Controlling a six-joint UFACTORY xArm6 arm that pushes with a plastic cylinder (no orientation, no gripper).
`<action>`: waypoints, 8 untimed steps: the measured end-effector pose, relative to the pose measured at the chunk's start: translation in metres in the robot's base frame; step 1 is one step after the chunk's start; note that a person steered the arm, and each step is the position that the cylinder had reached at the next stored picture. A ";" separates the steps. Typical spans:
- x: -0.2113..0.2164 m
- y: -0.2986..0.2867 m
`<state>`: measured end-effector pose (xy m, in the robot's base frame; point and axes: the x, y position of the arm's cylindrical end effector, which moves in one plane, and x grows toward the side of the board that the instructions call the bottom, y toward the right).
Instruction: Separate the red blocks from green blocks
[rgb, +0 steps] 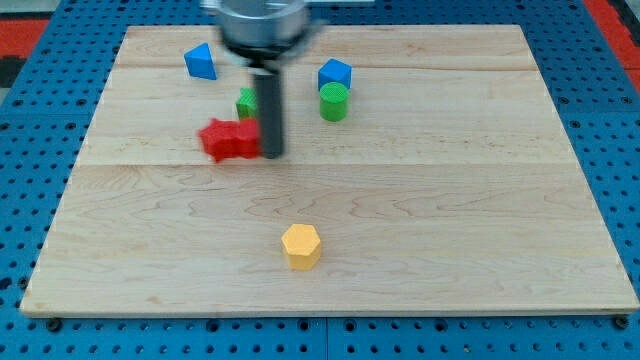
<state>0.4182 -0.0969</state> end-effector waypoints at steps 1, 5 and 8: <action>-0.025 -0.013; -0.128 0.000; -0.140 -0.028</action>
